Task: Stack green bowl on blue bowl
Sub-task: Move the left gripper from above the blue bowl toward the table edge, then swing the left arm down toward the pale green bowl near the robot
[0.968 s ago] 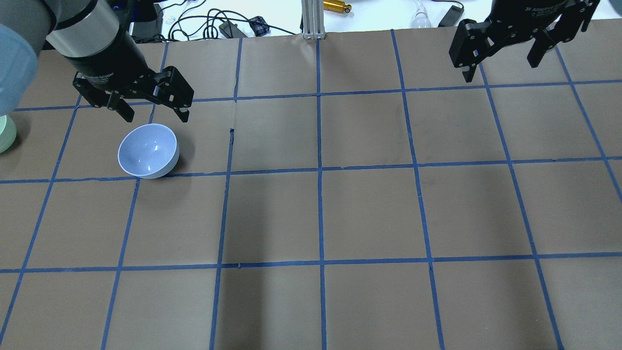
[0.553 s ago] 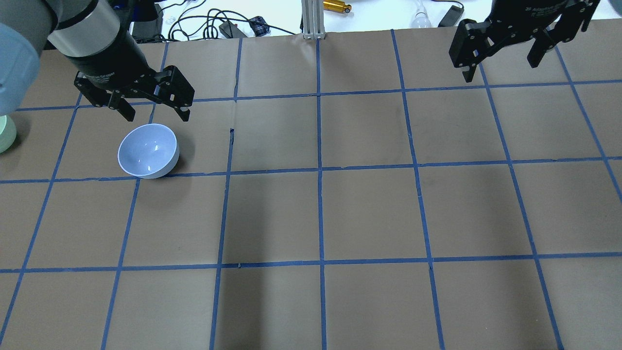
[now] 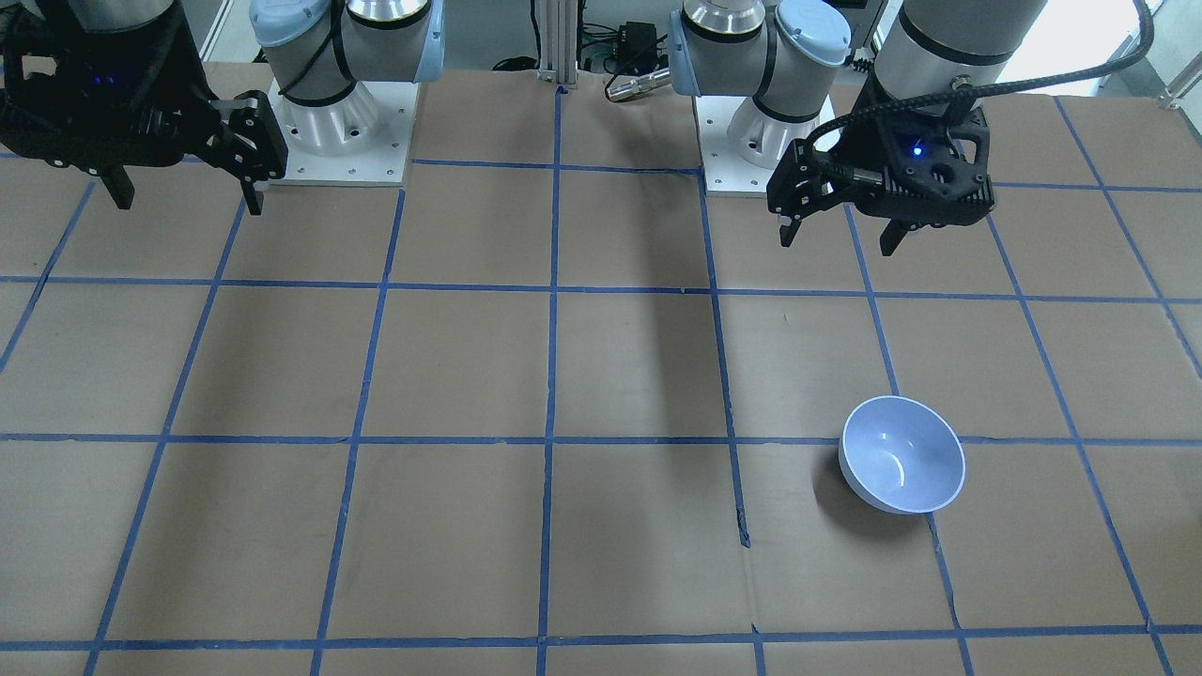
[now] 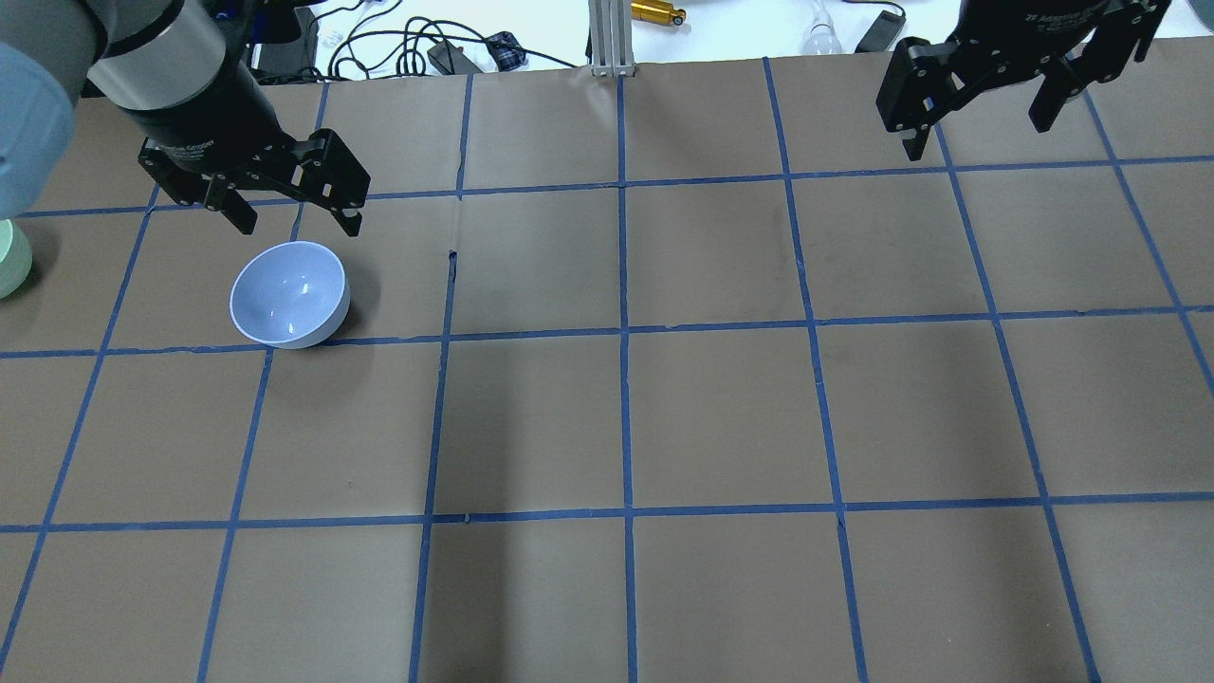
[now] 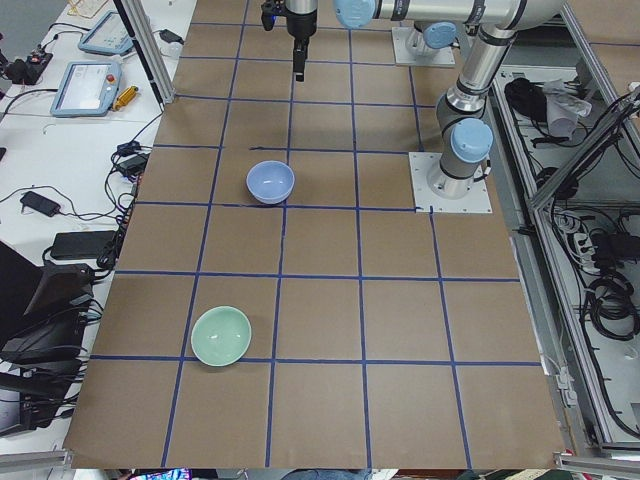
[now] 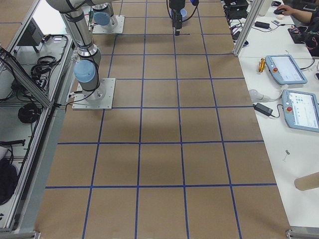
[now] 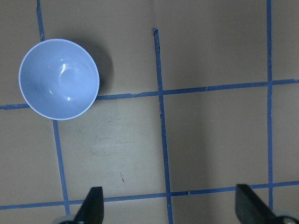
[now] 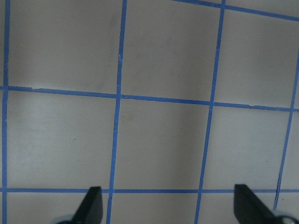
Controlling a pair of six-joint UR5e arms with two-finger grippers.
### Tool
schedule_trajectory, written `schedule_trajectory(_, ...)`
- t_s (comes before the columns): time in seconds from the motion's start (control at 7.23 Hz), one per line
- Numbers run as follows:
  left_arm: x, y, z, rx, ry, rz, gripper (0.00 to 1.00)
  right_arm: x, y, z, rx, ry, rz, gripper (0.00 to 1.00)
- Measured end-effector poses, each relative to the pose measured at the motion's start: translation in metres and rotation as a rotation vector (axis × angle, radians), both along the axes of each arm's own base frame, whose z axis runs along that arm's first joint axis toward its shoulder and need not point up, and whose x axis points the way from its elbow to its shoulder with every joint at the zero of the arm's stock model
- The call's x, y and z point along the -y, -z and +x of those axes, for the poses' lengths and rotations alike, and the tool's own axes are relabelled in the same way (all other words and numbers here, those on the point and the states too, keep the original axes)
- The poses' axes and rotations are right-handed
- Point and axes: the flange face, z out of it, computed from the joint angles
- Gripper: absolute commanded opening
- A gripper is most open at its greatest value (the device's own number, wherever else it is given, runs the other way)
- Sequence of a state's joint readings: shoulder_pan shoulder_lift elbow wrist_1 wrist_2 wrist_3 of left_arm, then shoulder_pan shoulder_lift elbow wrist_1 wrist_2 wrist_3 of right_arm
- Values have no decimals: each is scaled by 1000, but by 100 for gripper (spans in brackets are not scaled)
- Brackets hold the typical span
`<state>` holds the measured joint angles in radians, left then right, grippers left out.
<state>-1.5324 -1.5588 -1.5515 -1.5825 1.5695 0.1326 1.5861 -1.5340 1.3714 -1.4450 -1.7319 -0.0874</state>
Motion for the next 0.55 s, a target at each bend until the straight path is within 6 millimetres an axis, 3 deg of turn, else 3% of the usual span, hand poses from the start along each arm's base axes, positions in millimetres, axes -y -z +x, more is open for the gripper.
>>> schedule_trajectory(0.28, 4, 0, 27, 24, 67, 6, 100, 0, 0, 0, 0, 0, 0, 100)
schedule_trajectory(0.55, 11, 5, 103, 26, 169, 27, 100, 0, 0, 0, 0, 0, 0, 100)
